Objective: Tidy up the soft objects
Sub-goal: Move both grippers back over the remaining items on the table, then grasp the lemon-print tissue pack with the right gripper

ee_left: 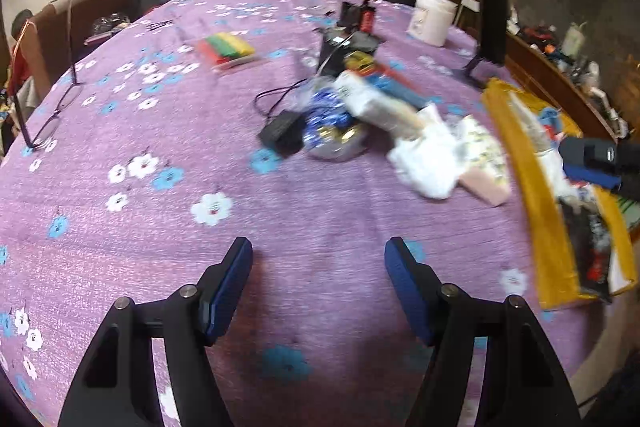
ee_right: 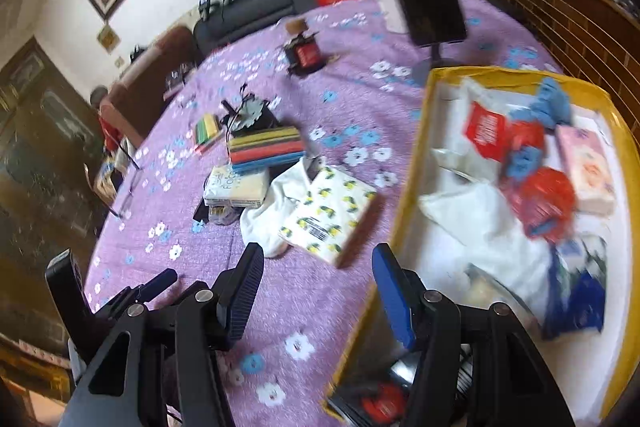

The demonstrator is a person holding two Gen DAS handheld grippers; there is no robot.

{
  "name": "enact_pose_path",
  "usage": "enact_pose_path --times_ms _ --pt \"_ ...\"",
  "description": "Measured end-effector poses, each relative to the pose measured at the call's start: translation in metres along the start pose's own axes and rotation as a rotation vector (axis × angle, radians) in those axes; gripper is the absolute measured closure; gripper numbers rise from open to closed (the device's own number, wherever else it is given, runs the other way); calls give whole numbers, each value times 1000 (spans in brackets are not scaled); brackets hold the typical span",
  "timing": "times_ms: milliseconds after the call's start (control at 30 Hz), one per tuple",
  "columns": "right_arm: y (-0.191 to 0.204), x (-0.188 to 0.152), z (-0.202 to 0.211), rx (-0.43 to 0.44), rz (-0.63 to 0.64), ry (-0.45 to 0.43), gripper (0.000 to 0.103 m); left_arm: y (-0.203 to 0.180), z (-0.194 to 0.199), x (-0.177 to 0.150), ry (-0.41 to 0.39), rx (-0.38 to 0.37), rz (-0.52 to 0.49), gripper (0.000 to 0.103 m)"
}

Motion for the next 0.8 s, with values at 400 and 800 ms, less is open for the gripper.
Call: enact_pose_path --times_ms 400,800 --pt "-8 32 -72 -255 -30 97 42 -3 4 -3 -31 -17 -14 35" --pt "-2 29 -87 -301 -7 81 45 -3 6 -4 -44 -43 11 35"
Point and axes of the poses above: each gripper's, at about its wrist camera, not at the fingertips, and z roughly against the way its jaws point, y to its left, x to its top, the point moved 9 cm from there along -z, roughly the way its jaws point, and after that the axes turned 14 degrees about -z, right-handed, at the moved point
